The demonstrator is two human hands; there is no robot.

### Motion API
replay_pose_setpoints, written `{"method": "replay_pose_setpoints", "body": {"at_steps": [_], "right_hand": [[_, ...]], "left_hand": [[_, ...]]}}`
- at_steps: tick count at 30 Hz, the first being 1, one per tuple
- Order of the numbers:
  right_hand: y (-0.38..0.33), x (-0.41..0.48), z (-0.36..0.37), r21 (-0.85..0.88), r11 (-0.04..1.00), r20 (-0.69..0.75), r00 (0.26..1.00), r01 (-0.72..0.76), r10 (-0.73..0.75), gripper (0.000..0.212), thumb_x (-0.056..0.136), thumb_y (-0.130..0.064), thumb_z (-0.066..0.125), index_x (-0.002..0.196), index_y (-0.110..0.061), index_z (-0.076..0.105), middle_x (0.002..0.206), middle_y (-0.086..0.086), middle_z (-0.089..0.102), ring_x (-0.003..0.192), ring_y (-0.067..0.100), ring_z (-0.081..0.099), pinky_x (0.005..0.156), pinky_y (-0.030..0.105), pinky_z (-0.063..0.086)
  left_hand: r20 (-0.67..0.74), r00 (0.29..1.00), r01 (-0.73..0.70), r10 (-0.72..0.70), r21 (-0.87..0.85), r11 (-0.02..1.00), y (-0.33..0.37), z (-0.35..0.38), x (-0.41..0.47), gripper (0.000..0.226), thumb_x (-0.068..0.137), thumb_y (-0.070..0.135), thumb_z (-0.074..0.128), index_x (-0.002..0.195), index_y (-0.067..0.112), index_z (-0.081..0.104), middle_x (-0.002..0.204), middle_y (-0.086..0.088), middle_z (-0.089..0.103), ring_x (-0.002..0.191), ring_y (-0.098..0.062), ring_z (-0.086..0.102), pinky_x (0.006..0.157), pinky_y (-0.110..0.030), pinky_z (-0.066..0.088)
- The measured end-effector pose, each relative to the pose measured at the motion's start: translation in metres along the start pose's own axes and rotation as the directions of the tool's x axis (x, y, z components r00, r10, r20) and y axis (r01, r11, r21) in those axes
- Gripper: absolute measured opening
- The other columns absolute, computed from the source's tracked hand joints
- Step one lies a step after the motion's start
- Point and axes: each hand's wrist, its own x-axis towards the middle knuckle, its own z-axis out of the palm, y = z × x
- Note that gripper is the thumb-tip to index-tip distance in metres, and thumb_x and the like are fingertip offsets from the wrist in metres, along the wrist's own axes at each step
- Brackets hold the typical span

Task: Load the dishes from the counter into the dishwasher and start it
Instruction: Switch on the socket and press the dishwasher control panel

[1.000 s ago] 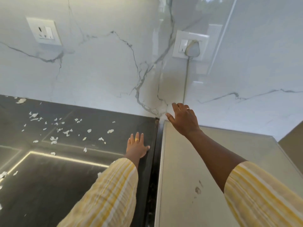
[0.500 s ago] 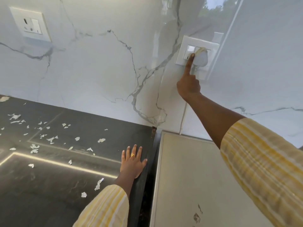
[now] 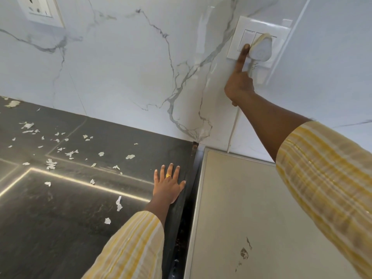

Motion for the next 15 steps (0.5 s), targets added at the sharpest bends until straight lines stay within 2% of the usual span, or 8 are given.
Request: {"method": "replay_pose_setpoints", "body": {"at_steps": [2, 4, 6, 10, 12, 14, 15], "right_hand": [[-0.003, -0.003, -0.004, 0.014, 1.0, 0.048, 0.999, -0.007, 0.006, 0.092, 0.093, 0.0, 0.042, 0.139, -0.04, -0.028, 0.111, 0.024, 0.056, 0.057, 0.024, 0.051, 0.068, 0.05, 0.056], [-0.007, -0.008, -0.007, 0.04, 0.999, 0.092, 0.996, -0.01, 0.006, 0.097, 0.092, -0.001, 0.045, 0.137, -0.04, -0.032, 0.114, 0.026, 0.053, 0.06, 0.027, 0.054, 0.066, 0.051, 0.056], [-0.008, -0.015, -0.009, 0.041, 0.999, 0.135, 0.991, -0.024, 0.018, 0.101, 0.091, 0.0, 0.046, 0.133, -0.042, -0.036, 0.116, 0.026, 0.051, 0.061, 0.032, 0.056, 0.058, 0.05, 0.057], [-0.002, -0.031, -0.013, 0.049, 0.998, 0.213, 0.977, -0.031, 0.02, 0.102, 0.09, 0.0, 0.044, 0.13, -0.043, -0.039, 0.121, 0.027, 0.049, 0.057, 0.033, 0.059, 0.043, 0.039, 0.055], [0.004, -0.042, -0.019, 0.022, 0.999, 0.213, 0.977, -0.024, 0.019, 0.101, 0.09, 0.0, 0.044, 0.132, -0.041, -0.038, 0.101, 0.024, 0.055, 0.055, 0.033, 0.06, 0.045, 0.041, 0.056], [0.011, -0.056, -0.024, 0.002, 1.0, 0.196, 0.981, 0.011, -0.011, 0.098, 0.088, 0.0, 0.043, 0.137, -0.036, -0.033, 0.075, 0.015, 0.054, 0.055, 0.032, 0.06, 0.053, 0.046, 0.057], [0.015, -0.065, -0.026, -0.005, 1.0, 0.193, 0.981, 0.031, -0.029, 0.097, 0.088, -0.001, 0.043, 0.139, -0.035, -0.032, 0.07, 0.012, 0.052, 0.057, 0.032, 0.061, 0.058, 0.048, 0.057]], "left_hand": [[-0.001, 1.0, -0.001, 0.001, 0.002, 1.0, 0.0, 0.0, 0.0, 0.064, 0.097, 0.054, 0.015, 0.149, 0.025, -0.008, 0.158, -0.002, -0.01, 0.144, -0.029, -0.013, 0.114, -0.048, -0.011], [0.0, 1.0, -0.003, 0.003, 0.002, 1.0, -0.001, 0.001, 0.0, 0.064, 0.097, 0.054, 0.015, 0.149, 0.025, -0.008, 0.158, -0.002, -0.01, 0.144, -0.029, -0.013, 0.115, -0.047, -0.009], [-0.003, 1.0, -0.003, 0.003, -0.001, 1.0, -0.001, 0.003, 0.0, 0.064, 0.097, 0.054, 0.015, 0.149, 0.025, -0.009, 0.158, -0.003, -0.011, 0.144, -0.029, -0.013, 0.116, -0.045, -0.007], [0.002, 1.0, -0.015, 0.015, -0.001, 1.0, -0.001, 0.002, 0.0, 0.065, 0.098, 0.053, 0.014, 0.149, 0.023, -0.01, 0.158, -0.004, -0.012, 0.144, -0.03, -0.014, 0.117, -0.044, -0.003], [0.029, 0.999, -0.015, 0.015, -0.001, 1.0, 0.0, -0.001, -0.002, 0.065, 0.098, 0.053, 0.014, 0.149, 0.021, -0.011, 0.158, -0.005, -0.013, 0.144, -0.03, -0.015, 0.117, -0.044, -0.003], [0.058, 0.998, -0.001, 0.001, 0.008, 1.0, 0.002, -0.005, -0.008, 0.067, 0.098, 0.052, 0.014, 0.148, 0.018, -0.014, 0.157, -0.007, -0.016, 0.143, -0.032, -0.016, 0.117, -0.044, -0.003], [0.06, 0.998, 0.011, -0.011, -0.001, 1.0, 0.003, -0.007, -0.012, 0.067, 0.098, 0.052, 0.014, 0.148, 0.017, -0.015, 0.157, -0.008, -0.017, 0.143, -0.032, -0.016, 0.117, -0.044, -0.004]]}}
